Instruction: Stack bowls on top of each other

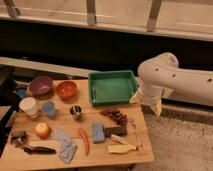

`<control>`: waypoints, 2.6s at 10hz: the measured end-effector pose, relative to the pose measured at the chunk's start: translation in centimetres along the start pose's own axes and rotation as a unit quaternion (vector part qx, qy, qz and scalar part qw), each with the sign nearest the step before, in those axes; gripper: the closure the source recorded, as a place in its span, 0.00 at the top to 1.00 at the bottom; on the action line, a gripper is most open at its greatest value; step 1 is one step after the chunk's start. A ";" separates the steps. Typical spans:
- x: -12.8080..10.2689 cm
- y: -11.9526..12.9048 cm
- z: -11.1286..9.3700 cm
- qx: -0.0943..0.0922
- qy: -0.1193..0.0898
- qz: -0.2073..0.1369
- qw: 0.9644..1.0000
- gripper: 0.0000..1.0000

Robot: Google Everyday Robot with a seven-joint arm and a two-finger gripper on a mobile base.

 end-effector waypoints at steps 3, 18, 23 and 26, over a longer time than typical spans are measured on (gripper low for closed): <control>0.0 0.0 0.0 0.000 0.000 0.000 1.000 0.80; -1.0 1.0 -0.3 0.000 -0.016 -0.015 1.000 0.80; -0.9 11.8 -3.3 -0.040 -0.051 -0.094 0.993 0.80; 0.8 18.5 -5.9 -0.084 -0.061 -0.137 0.985 0.80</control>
